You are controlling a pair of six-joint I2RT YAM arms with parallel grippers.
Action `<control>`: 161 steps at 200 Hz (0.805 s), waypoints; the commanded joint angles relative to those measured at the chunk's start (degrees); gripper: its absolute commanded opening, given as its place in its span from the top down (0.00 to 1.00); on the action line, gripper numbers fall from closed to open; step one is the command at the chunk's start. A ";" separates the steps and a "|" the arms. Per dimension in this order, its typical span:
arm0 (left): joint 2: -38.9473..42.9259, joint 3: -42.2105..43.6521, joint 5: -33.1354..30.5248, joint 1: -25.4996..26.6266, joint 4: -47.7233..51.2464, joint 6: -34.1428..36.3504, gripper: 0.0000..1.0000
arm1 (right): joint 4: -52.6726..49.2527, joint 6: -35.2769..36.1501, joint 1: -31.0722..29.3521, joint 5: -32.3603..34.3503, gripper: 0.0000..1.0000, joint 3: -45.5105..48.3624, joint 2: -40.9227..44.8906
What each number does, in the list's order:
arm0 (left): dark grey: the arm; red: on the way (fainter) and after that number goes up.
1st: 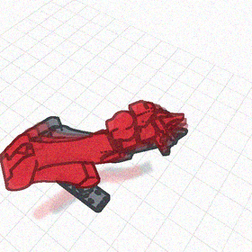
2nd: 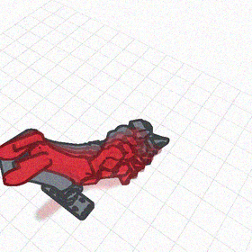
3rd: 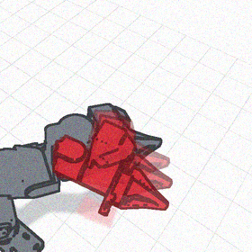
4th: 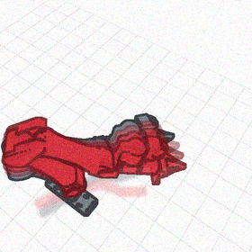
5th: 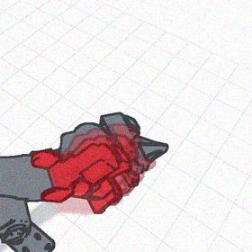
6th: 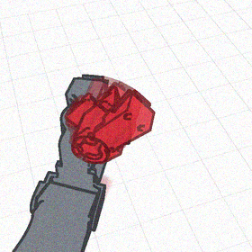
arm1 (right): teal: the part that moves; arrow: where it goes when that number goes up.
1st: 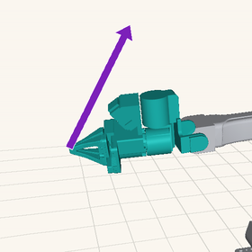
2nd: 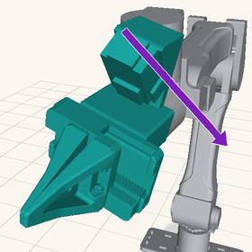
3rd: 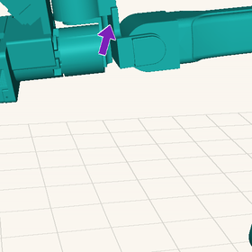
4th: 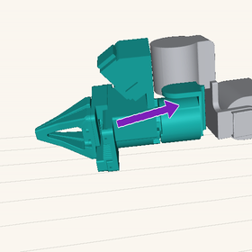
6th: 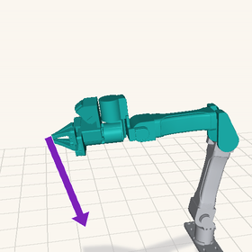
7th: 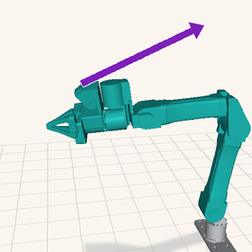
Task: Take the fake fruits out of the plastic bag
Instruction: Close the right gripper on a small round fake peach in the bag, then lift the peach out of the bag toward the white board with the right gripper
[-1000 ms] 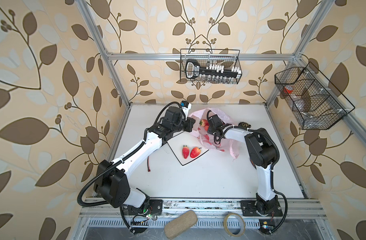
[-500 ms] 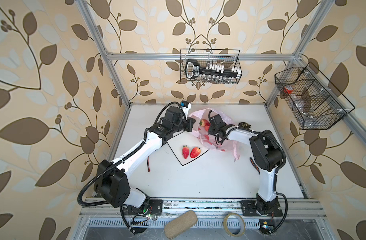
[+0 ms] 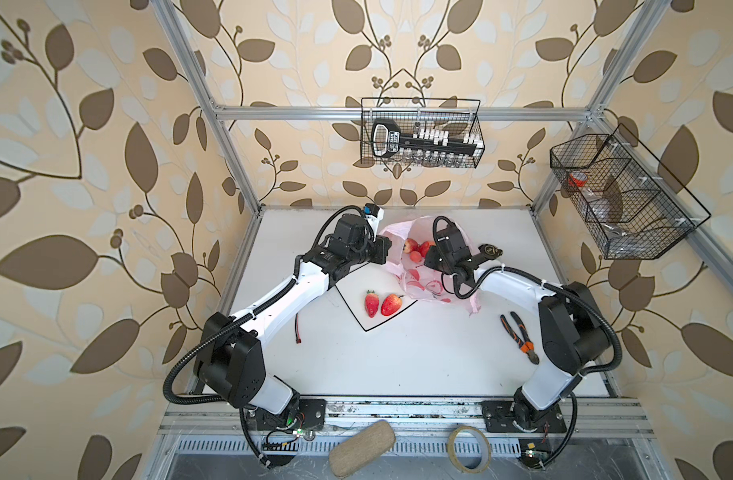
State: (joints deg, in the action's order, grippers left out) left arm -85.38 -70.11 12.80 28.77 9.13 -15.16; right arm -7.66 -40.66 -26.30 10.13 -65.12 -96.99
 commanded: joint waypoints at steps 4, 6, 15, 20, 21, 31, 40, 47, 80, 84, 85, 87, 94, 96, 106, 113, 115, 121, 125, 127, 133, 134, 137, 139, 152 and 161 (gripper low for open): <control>-0.86 -3.25 -3.87 -0.52 -0.02 -0.32 1.00 | 1.41 0.87 -0.52 -2.38 0.73 2.61 5.21; -0.97 -3.41 -4.02 -0.48 0.01 -0.25 1.00 | 1.46 0.92 -0.51 -2.57 0.73 2.76 5.60; -1.42 -3.86 -4.56 -0.55 0.18 -0.31 1.00 | 1.50 1.09 -0.72 -3.21 0.73 3.52 7.25; -1.69 -4.18 -4.83 -0.63 0.15 -0.31 1.00 | 1.49 1.26 -0.76 -3.66 0.73 4.04 8.21; -1.75 -4.17 -4.90 -0.59 0.13 -0.26 1.00 | 1.50 1.28 -0.81 -3.69 0.73 4.13 8.39; -2.31 -4.85 -5.45 -0.59 0.10 -0.12 1.00 | 1.14 1.38 -1.17 -4.48 0.73 4.88 10.32; -2.84 -5.46 -5.86 -0.65 0.03 0.23 1.00 | 0.95 1.76 -1.74 -5.05 0.73 5.96 11.90; -3.31 -5.96 -6.27 -0.81 -0.06 0.41 1.00 | 0.66 2.10 -2.35 -5.23 0.72 6.50 13.27; -6.37 -9.85 -6.93 -2.25 -0.69 0.82 1.00 | 0.02 4.11 -7.57 -4.82 0.72 8.78 18.82; -6.89 -10.49 -6.86 -2.42 -0.69 0.81 1.00 | 0.20 4.28 -8.29 -4.70 0.72 9.04 19.28; -7.12 -10.66 -6.80 -2.46 -0.69 0.82 1.00 | 0.20 4.32 -8.53 -4.64 0.72 9.05 19.33; -7.33 -10.95 -6.70 -2.55 -0.69 0.85 1.00 | 0.26 4.38 -8.90 -4.50 0.72 9.11 19.50; -8.21 -11.96 -6.36 -2.83 -0.69 0.90 1.00 | 0.50 4.61 -10.13 -4.27 0.72 9.45 19.97; -8.44 -12.26 -6.29 -2.91 -0.69 0.92 1.00 | 0.62 4.62 -10.38 -4.18 0.72 9.46 19.99; -9.60 -13.68 -5.72 -3.28 -0.73 1.06 1.00 | 1.18 4.72 -11.84 -4.00 0.72 9.58 19.87; -10.27 -14.59 -5.44 -3.44 -0.78 1.22 1.00 | 1.94 4.80 -12.86 -3.78 0.71 9.63 19.52; -10.42 -14.81 -5.42 -3.46 -0.78 1.28 1.00 | 2.12 4.74 -13.08 -3.80 0.72 9.65 19.37; -10.90 -15.44 -5.21 -3.46 -0.73 1.47 1.00 | 2.79 4.82 -13.79 -3.70 0.72 9.46 18.77; -11.13 -15.84 -5.15 -3.54 -0.72 1.62 1.00 | 3.18 5.04 -14.72 -3.63 0.72 9.21 18.21; -11.23 -16.00 -5.15 -3.55 -0.70 1.69 1.00 | 3.42 5.13 -15.09 -3.63 0.72 9.11 18.06; -11.62 -16.42 -5.01 -3.64 -0.64 1.84 1.00 | 4.07 5.58 -16.05 -3.35 0.71 8.54 16.91; -11.68 -16.49 -4.95 -3.68 -0.62 1.91 1.00 | 4.24 5.68 -16.14 -3.36 0.71 8.49 16.74; -11.72 -16.67 -4.97 -3.72 -0.56 2.00 1.00 | 4.48 6.05 -16.75 -3.16 0.72 8.06 16.10; -11.77 -16.78 -4.91 -3.77 -0.52 2.00 1.00 | 4.67 6.35 -17.22 -2.85 0.72 7.86 15.60; -12.00 -17.25 -4.80 -4.14 -0.17 2.27 1.00 | 4.76 8.41 -19.40 -2.11 0.72 5.52 11.99; -11.92 -17.26 -4.85 -4.33 0.05 2.47 1.00 | 4.68 10.00 -20.37 -1.31 0.71 3.96 9.31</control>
State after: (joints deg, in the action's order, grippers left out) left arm -97.60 -84.71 7.31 25.04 9.47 -14.48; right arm -4.25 -35.05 -43.90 6.72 -57.63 -81.89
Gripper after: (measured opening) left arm 0.047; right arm 0.308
